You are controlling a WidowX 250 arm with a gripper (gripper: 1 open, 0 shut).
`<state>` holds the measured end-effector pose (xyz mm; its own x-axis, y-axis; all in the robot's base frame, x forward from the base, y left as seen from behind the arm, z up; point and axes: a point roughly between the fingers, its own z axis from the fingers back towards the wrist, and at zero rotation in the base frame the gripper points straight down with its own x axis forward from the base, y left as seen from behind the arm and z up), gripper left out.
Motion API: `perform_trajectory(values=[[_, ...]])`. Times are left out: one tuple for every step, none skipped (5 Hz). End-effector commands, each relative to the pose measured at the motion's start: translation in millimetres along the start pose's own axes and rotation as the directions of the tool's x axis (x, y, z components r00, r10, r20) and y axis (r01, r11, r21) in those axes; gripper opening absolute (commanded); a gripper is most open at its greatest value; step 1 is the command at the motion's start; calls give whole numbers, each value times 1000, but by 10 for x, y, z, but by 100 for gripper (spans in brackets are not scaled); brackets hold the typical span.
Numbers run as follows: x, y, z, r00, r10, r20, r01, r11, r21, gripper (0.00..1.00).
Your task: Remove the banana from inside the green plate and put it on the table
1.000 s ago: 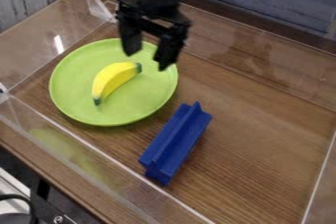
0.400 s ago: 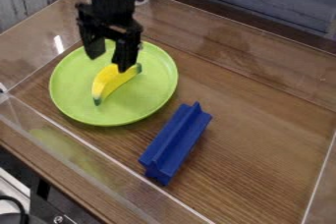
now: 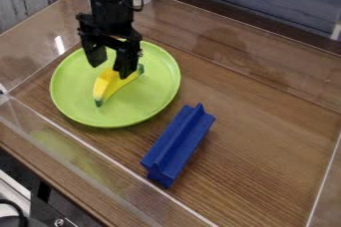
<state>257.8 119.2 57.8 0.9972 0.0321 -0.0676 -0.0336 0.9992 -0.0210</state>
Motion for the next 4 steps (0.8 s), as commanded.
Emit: perform_trajectory(values=[[109,39,125,999,13,52,-13,1000,12,100],[132,29,130,998,16,55,-16,1000,8,100],[146,33,118,998,18,53,-19,1000,6,100],[153,26,135,998,17,54,-17,1000,3,100]])
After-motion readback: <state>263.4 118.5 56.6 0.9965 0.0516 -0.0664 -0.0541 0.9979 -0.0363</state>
